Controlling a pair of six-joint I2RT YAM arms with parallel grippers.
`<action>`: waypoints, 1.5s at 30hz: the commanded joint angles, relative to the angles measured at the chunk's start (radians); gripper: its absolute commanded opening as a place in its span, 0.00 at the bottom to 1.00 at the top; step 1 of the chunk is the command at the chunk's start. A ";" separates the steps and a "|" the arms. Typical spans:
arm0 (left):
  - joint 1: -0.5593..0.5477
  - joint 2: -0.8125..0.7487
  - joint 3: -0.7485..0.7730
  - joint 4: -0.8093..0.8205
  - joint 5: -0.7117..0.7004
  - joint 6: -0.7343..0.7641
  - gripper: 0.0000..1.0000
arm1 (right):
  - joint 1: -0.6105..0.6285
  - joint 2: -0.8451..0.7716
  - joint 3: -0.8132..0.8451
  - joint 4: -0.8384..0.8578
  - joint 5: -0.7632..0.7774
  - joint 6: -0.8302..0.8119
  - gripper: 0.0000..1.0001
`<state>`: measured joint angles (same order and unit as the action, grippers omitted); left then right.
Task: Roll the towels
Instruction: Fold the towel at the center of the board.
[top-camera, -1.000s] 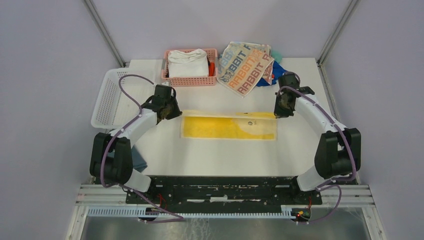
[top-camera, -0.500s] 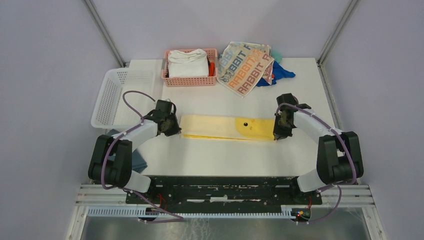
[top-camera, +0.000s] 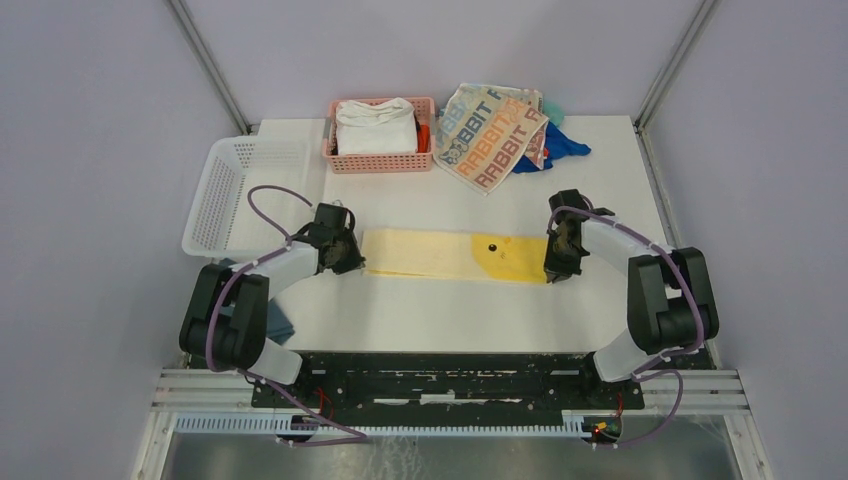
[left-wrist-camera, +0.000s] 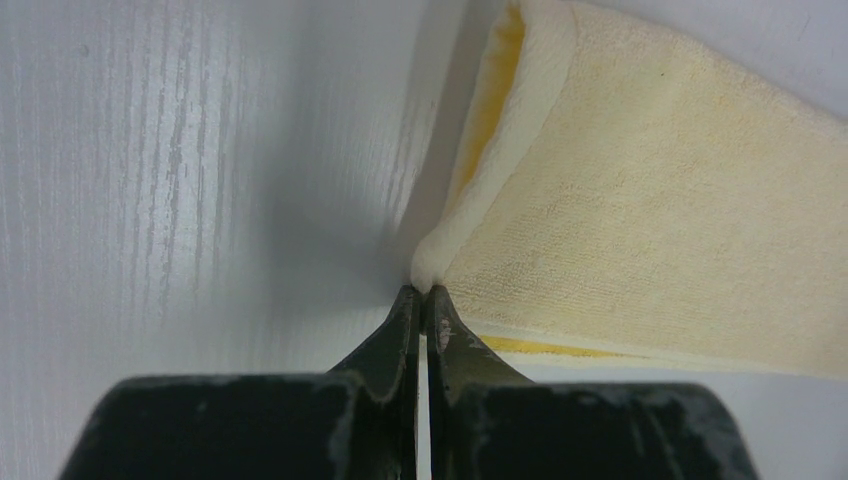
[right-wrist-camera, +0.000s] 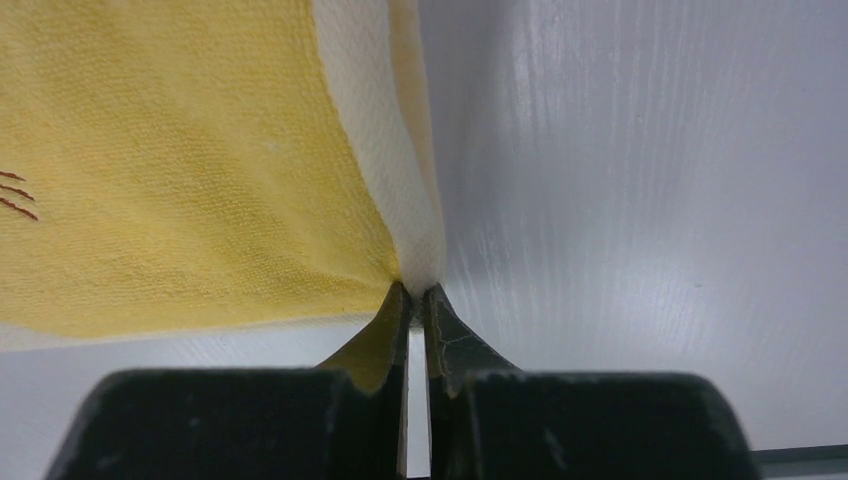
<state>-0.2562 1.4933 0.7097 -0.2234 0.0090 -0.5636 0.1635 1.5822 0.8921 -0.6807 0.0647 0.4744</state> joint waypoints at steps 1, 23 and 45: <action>-0.012 -0.035 -0.028 0.005 -0.032 -0.040 0.03 | -0.005 -0.035 -0.014 0.021 0.104 -0.003 0.10; -0.097 -0.135 -0.097 -0.010 -0.050 -0.102 0.03 | -0.009 0.011 0.050 0.010 0.175 -0.003 0.06; -0.133 -0.294 0.044 -0.162 -0.108 -0.054 0.54 | -0.013 -0.122 0.172 0.015 0.094 -0.074 0.50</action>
<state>-0.3851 1.1995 0.6407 -0.3958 -0.0715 -0.6598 0.1596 1.4689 1.0321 -0.7155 0.2031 0.4278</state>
